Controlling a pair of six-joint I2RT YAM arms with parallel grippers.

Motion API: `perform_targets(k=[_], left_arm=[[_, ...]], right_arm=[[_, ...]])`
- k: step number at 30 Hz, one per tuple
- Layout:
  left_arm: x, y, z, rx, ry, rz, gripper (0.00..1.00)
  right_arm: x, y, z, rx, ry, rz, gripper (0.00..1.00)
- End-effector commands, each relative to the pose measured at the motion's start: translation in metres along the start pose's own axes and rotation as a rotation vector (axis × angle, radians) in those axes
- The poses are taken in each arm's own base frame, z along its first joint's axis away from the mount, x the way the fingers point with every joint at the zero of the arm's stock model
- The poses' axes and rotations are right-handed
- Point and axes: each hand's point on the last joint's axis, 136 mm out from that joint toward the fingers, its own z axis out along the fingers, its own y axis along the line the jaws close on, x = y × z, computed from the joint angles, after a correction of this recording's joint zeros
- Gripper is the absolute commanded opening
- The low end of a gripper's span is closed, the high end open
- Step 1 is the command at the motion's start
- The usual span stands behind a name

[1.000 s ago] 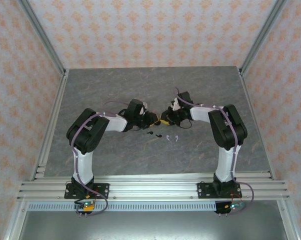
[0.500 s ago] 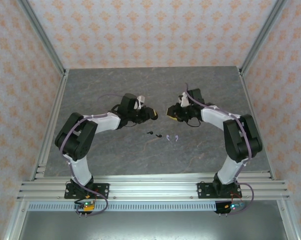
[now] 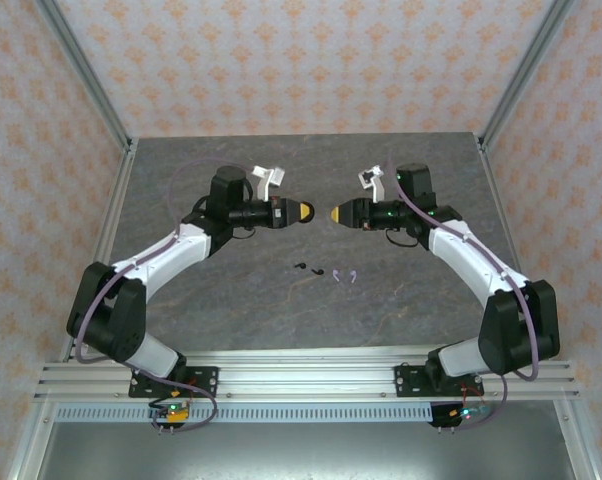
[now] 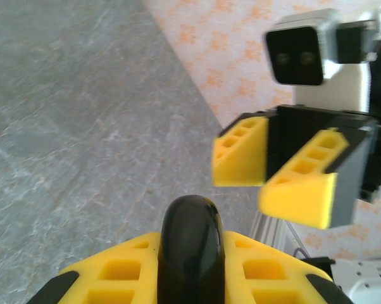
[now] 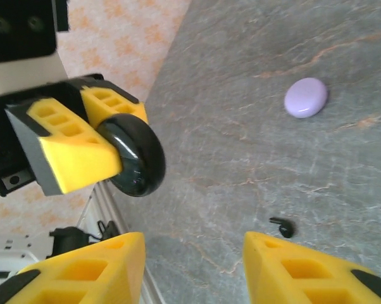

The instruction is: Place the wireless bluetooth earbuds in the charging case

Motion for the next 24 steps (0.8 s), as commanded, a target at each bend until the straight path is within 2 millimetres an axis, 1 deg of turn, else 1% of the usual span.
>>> perform_targets(k=[1,5,7,12,15,20,24], left_arm=[[-0.006,-0.032,-0.007,0.104,0.010,0.102,0.21],[-0.005,-0.046,-0.009,0.139,0.017,0.133,0.21],[-0.004,-0.051,-0.010,0.150,0.019,0.144,0.21],[-0.003,-0.062,-0.012,0.172,0.023,0.167,0.21],[0.002,-0.067,-0.009,0.186,0.033,0.178,0.21],[0.006,-0.070,-0.005,0.196,0.046,0.182,0.20],[0.007,-0.074,-0.004,0.204,0.049,0.187,0.20]], right_arm=[[0.001,0.037,-0.002,-0.119,0.038,-0.101,0.46],[0.002,0.055,0.001,-0.172,0.057,-0.150,0.46],[0.002,0.060,0.002,-0.184,0.061,-0.163,0.46],[0.002,0.061,0.007,-0.189,0.076,-0.163,0.46],[0.001,0.060,0.010,-0.193,0.084,-0.163,0.46],[0.001,0.060,0.012,-0.196,0.086,-0.165,0.45],[0.002,0.063,0.012,-0.215,0.095,-0.166,0.42]])
